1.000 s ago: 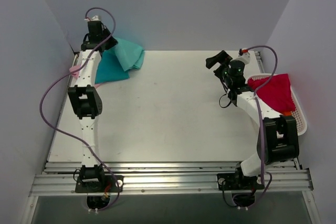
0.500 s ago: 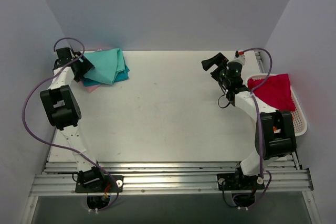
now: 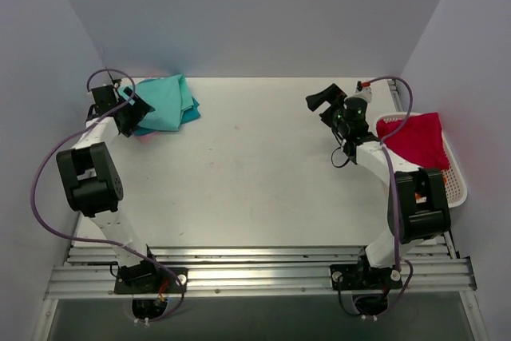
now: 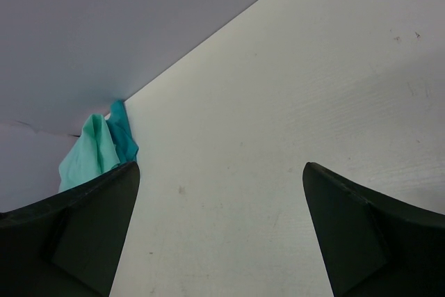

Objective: Fold and stack the t-shirts
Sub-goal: Neatly place the folded tshirt to the corner

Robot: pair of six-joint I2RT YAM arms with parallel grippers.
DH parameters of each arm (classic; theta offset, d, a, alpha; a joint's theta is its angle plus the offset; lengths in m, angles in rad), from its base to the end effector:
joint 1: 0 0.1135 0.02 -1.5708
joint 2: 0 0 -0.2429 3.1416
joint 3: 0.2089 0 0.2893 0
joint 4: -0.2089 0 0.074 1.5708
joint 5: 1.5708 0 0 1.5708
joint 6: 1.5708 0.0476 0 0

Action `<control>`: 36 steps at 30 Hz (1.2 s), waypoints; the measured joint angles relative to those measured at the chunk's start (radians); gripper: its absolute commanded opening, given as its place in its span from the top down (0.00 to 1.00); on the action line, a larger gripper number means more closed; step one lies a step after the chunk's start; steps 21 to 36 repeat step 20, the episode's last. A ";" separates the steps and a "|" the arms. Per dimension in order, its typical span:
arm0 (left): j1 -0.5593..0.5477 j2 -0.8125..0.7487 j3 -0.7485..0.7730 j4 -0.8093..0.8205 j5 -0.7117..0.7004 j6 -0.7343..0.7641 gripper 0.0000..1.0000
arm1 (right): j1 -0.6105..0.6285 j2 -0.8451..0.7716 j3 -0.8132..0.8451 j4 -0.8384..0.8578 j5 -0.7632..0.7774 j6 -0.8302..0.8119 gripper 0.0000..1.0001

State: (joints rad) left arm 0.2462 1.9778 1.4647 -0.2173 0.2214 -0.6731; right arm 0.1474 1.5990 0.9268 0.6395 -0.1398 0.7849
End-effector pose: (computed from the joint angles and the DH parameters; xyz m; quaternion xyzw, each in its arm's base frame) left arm 0.4699 0.1073 0.1696 -0.3622 0.8332 -0.1845 0.3749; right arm 0.4013 0.0663 0.2231 0.1785 0.6959 0.3566 0.5972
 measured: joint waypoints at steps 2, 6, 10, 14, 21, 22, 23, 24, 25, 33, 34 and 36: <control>-0.006 -0.085 -0.055 0.016 -0.008 0.000 0.06 | 0.008 -0.002 -0.002 0.000 0.002 -0.003 0.00; -0.031 -0.272 -0.084 0.014 -0.070 0.027 0.06 | 0.051 -0.008 0.002 -0.023 0.033 -0.034 0.00; -0.098 -0.468 -0.099 -0.010 -0.192 0.096 0.06 | 0.139 -0.012 0.046 -0.086 0.078 -0.088 0.00; -0.182 -0.715 -0.259 -0.017 -0.290 0.145 0.06 | 0.209 -0.037 0.053 -0.088 0.091 -0.119 0.00; -0.261 -1.025 -0.459 -0.102 -0.439 0.181 0.06 | 0.243 -0.070 0.056 -0.114 0.138 -0.135 0.00; -0.261 -1.025 -0.459 -0.102 -0.439 0.181 0.06 | 0.243 -0.070 0.056 -0.114 0.138 -0.135 0.00; -0.261 -1.025 -0.459 -0.102 -0.439 0.181 0.06 | 0.243 -0.070 0.056 -0.114 0.138 -0.135 0.00; -0.261 -1.025 -0.459 -0.102 -0.439 0.181 0.06 | 0.243 -0.070 0.056 -0.114 0.138 -0.135 0.00; -0.261 -1.025 -0.459 -0.102 -0.439 0.181 0.06 | 0.243 -0.070 0.056 -0.114 0.138 -0.135 0.00; -0.261 -1.025 -0.459 -0.102 -0.439 0.181 0.06 | 0.243 -0.070 0.056 -0.114 0.138 -0.135 0.00; -0.261 -1.025 -0.459 -0.102 -0.439 0.181 0.06 | 0.243 -0.070 0.056 -0.114 0.138 -0.135 0.00; -0.261 -1.025 -0.459 -0.102 -0.439 0.181 0.06 | 0.243 -0.070 0.056 -0.114 0.138 -0.135 0.00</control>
